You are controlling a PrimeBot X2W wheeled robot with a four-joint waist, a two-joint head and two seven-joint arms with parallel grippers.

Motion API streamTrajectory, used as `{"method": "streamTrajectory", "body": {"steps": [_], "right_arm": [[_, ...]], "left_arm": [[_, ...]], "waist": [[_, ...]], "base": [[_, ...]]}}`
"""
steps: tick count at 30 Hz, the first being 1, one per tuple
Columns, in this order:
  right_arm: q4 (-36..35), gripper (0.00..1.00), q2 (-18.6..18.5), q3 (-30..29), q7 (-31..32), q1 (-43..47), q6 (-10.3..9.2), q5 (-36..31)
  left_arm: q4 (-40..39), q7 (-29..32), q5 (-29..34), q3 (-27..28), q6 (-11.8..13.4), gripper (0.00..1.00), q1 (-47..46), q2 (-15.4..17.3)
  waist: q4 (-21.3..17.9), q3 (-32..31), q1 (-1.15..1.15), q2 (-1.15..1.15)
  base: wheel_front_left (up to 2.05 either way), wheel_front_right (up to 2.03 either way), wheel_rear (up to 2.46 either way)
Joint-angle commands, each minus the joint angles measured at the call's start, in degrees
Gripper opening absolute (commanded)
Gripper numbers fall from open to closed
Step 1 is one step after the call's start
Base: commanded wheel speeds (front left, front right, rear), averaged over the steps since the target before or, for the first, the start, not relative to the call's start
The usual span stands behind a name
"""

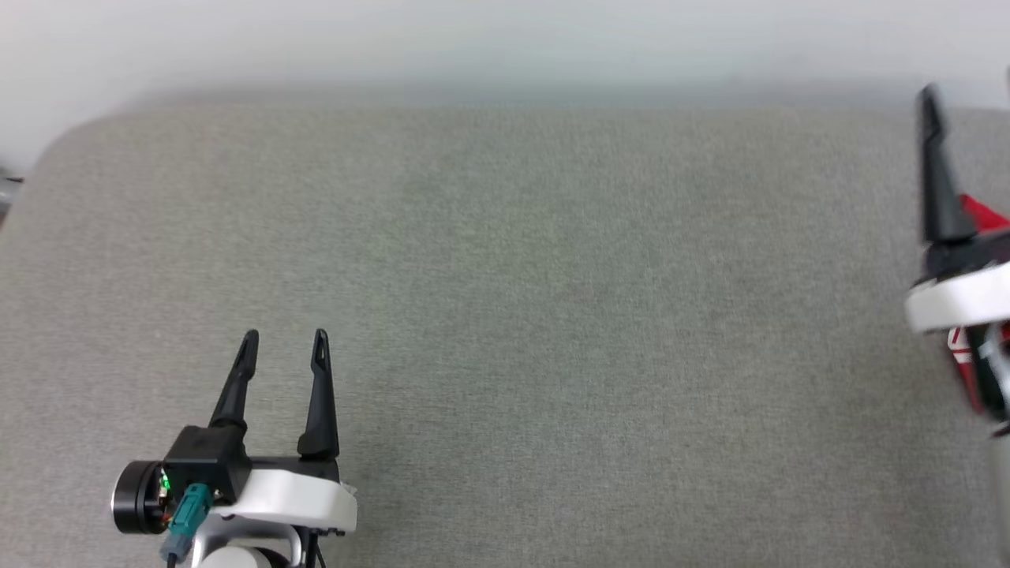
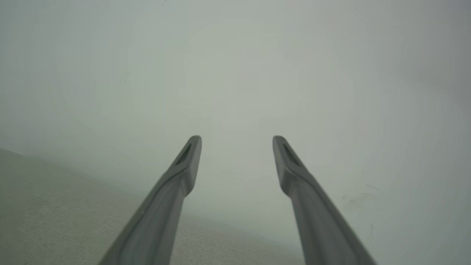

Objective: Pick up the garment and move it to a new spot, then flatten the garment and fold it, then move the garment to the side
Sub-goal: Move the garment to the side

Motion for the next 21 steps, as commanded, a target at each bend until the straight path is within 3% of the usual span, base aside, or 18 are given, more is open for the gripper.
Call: {"method": "streamTrajectory", "body": {"steps": [1, 11, 21], "right_arm": [[-0.5, 1.0, 1.7, 0.3, -0.7, 2.1, -0.07, 0.6], [1.0, 1.0, 10.9, 1.5, -2.4, 16.6, -0.07, 1.5], [-2.5, 1.0, 14.8, 0.6, -2.4, 28.6, -0.07, 1.0]], "left_arm": [[0.2, -0.1, -0.1, -0.2, 0.2, 1.0, 1.0, -0.1], [2.2, -0.1, 0.2, -0.3, 0.7, 1.0, 3.8, -0.1], [3.3, -0.1, -0.2, 0.6, 0.4, 1.0, 6.7, -0.1]], "waist": [[1.5, -2.4, 0.01, 0.0], [2.4, -7.5, 0.01, 0.0], [1.5, -10.9, 0.01, 0.0]], "base": [[0.0, 0.0, 0.0], [0.0, 0.0, 0.0], [0.0, 0.0, 0.0]]}}
